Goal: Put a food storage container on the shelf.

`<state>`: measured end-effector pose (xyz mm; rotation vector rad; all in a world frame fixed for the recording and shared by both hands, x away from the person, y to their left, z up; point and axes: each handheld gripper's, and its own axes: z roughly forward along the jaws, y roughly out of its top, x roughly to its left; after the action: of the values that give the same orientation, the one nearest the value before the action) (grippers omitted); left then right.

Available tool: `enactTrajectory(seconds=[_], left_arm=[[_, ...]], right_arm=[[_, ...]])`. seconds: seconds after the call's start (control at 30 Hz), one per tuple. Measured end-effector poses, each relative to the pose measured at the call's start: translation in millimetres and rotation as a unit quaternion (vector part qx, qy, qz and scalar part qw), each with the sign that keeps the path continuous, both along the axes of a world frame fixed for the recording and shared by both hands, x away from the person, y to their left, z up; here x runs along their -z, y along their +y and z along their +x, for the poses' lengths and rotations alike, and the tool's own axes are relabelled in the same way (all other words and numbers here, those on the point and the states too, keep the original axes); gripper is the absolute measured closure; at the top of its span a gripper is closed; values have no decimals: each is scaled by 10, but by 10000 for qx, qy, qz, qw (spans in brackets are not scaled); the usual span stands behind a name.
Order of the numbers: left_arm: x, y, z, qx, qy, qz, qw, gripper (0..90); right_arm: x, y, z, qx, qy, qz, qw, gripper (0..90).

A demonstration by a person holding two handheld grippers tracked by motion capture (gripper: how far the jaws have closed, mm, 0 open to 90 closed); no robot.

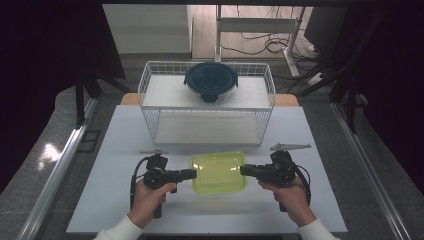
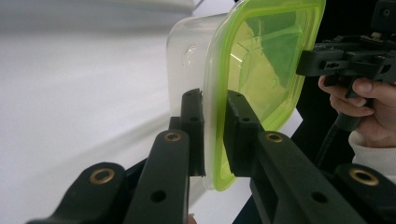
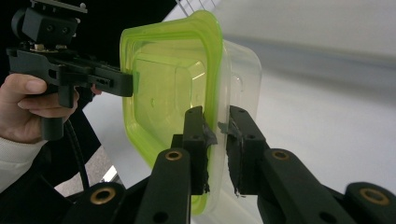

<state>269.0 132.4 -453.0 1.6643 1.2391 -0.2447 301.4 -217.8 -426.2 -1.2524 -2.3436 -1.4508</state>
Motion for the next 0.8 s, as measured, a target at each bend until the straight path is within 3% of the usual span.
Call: enactTrajectory(seconds=[0.33,0.8], left_arm=[[-460,79,93,-76,-473,163,9987,795],[-1074,160,244,-124,-1017,242,9944,795]], right_arm=[[-301,83,120,61,-351,160,9992,778],[-874,169,279,89,-835,335,9959,780]])
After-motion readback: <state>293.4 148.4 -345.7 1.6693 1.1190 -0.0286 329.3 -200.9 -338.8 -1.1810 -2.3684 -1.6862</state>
